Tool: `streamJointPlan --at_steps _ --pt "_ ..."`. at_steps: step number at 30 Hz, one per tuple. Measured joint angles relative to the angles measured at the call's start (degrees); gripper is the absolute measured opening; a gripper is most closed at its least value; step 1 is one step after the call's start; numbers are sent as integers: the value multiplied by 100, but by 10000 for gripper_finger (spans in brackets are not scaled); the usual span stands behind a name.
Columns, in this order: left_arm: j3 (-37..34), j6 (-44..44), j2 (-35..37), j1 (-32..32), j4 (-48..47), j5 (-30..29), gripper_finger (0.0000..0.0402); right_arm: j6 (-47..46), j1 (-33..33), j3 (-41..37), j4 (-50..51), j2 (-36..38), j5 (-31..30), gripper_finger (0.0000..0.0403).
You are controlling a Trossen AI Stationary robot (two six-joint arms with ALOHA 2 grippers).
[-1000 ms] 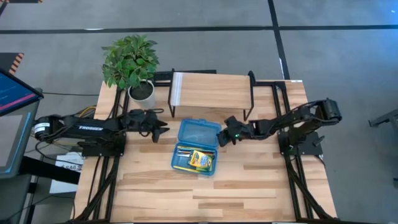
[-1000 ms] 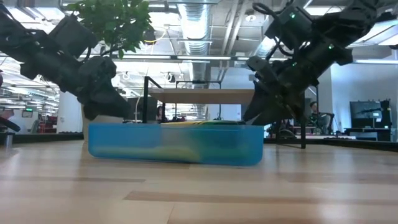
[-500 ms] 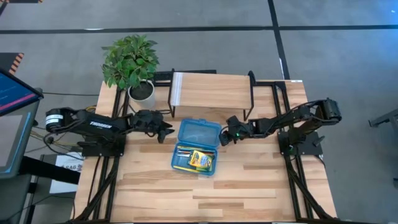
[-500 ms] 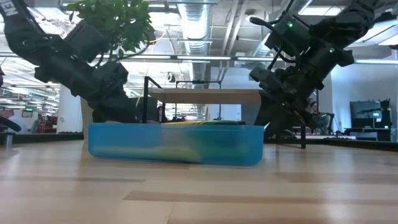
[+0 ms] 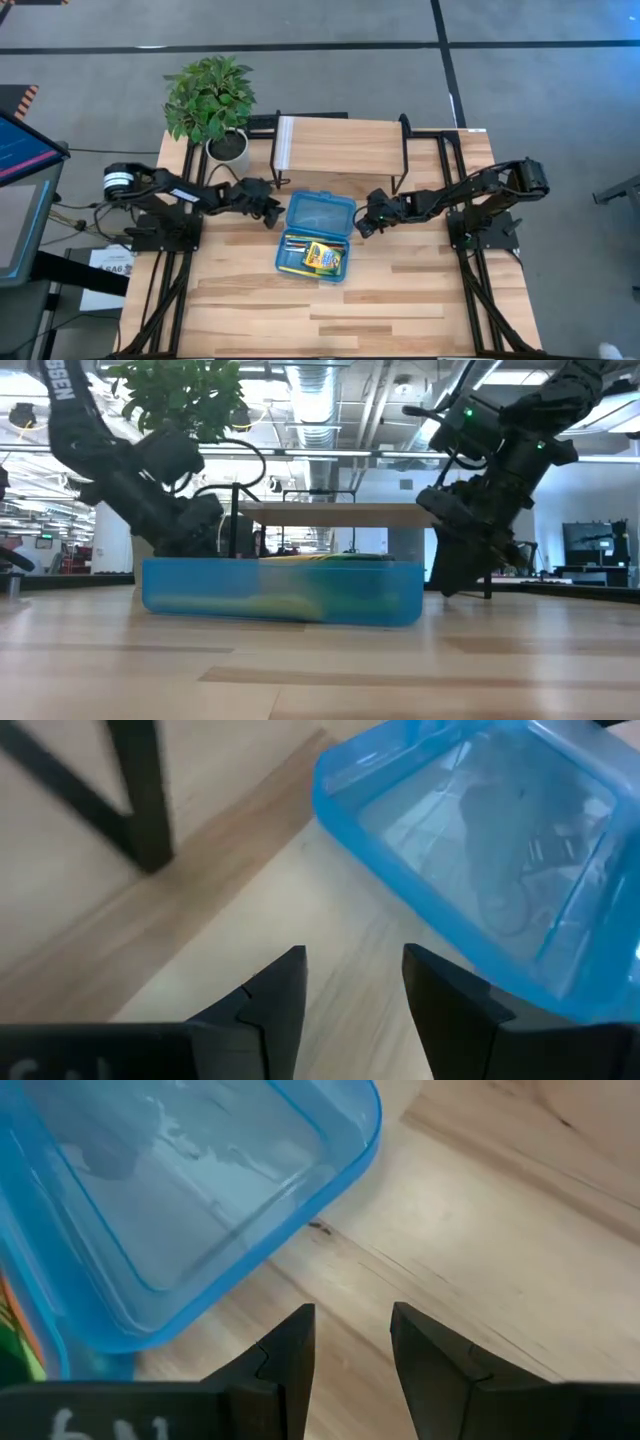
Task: Pack school essentials
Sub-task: Close the blue supply box
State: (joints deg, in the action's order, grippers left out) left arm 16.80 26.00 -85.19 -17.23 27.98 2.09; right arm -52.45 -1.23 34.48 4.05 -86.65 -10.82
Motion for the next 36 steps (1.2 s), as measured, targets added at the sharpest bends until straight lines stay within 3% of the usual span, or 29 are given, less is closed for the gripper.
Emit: streamJointPlan --at_steps 6,14,22,31,36 --pt "459 -34 -574 145 62 -85 160 -83 -9 6 -79 -108 -146 154" --pt "639 -136 -649 288 -45 -134 160 -86 52 33 -620 -740 -379 154" --pt "638 -145 -646 365 -40 -124 159 88 118 -25 -656 -314 -510 152" --pt "614 -142 -186 416 -577 208 159 194 118 -23 -856 -125 -587 135" --pt "614 -186 195 610 -836 55 159 238 118 -17 -862 -140 -604 128"
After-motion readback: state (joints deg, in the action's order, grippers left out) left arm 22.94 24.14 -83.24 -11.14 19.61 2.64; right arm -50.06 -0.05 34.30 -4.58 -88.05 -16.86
